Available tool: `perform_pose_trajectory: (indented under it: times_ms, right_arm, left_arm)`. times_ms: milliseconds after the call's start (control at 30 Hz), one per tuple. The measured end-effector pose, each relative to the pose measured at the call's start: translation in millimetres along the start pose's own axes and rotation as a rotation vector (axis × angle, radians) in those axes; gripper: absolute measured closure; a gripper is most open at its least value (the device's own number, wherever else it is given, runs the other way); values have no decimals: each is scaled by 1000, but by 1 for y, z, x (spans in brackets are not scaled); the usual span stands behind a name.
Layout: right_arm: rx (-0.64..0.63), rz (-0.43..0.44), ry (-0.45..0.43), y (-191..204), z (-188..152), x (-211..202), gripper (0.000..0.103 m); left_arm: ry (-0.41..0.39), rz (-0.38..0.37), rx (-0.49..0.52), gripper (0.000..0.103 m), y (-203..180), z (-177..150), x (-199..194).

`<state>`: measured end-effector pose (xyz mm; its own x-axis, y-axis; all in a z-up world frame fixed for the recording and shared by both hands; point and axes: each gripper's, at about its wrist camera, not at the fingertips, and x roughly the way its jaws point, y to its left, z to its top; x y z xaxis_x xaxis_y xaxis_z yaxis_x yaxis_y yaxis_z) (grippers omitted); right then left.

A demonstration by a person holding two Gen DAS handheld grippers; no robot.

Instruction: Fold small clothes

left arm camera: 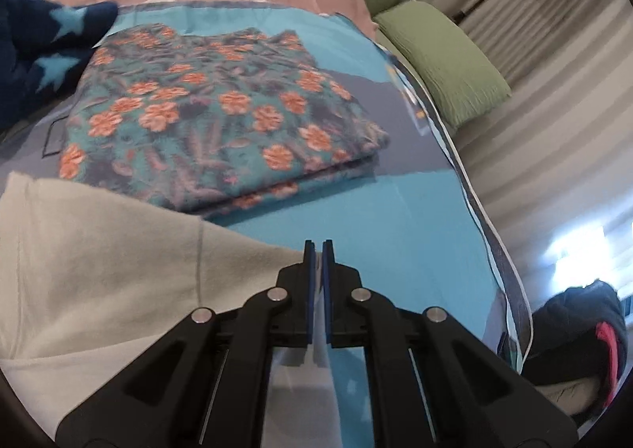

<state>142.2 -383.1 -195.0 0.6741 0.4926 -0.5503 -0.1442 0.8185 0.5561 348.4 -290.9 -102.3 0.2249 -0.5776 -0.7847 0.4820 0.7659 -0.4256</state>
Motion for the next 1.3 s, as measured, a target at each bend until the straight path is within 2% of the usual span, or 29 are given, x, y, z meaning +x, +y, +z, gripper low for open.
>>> perform_pose_trajectory:
  times_ms: [33,100,167,267,367,433,500,600,633,667,700,733,767,800,867,967,1033,1167,1233,1300]
  right_arm:
    - [7,9,0,-2,0,-1,59]
    - [19,19,-3,-4,0,-1,59]
    - [25,20,-9,-5,-1,-4,59]
    - [36,9,-19,-5,0,-7,59]
    - [44,-43,-44,-4,3,-11,59]
    - [46,-40,-71,0,9,-15,59]
    - [26,-21,-87,9,14,-13,59]
    - [-62,22,-89,32,19,-6,60]
    - [-96,20,-81,41,19,-2,60]
    - [-130,-37,-49,48,19,6,60]
    - [-152,-120,-3,50,18,16,60]
    - [-180,-227,54,48,14,28,66]
    - [-206,-282,63,45,10,32,82]
    - [-199,-282,52,41,9,29,84]
    - [-149,-336,72,32,7,22,84]
    - [-134,-322,67,30,3,10,84]
    - [-145,-349,68,36,4,1,83]
    - [-172,-342,42,51,26,0,80]
    - [-173,-330,39,58,40,6,75]
    - [-150,-307,57,55,61,22,71]
  left_arm:
    - [-18,-3,-5,96,2,1,-7]
    - [-85,21,16,71,1,3,-36]
    - [-162,50,68,62,1,3,-68]
    - [-263,145,145,58,14,-11,-126]
    - [-338,304,162,55,62,-48,-183]
    - [-367,423,130,53,101,-76,-213]
    - [-384,515,74,52,140,-105,-239]
    - [-343,561,-57,51,200,-154,-263]
    - [-324,588,-67,50,209,-164,-263]
    - [-288,645,-67,49,221,-177,-260]
    - [-217,754,-42,45,232,-192,-248]
    - [-205,785,-19,41,238,-203,-243]
    - [-255,753,-26,41,240,-212,-249]
    - [-255,734,-46,38,242,-214,-255]
    - [-263,714,-95,37,250,-216,-265]
    - [-287,686,-114,37,251,-224,-278]
    - [-341,658,-126,37,249,-235,-294]
    - [-365,627,-200,37,267,-236,-308]
    - [-362,572,-267,40,285,-235,-310]
    - [-367,464,-330,40,301,-230,-311]
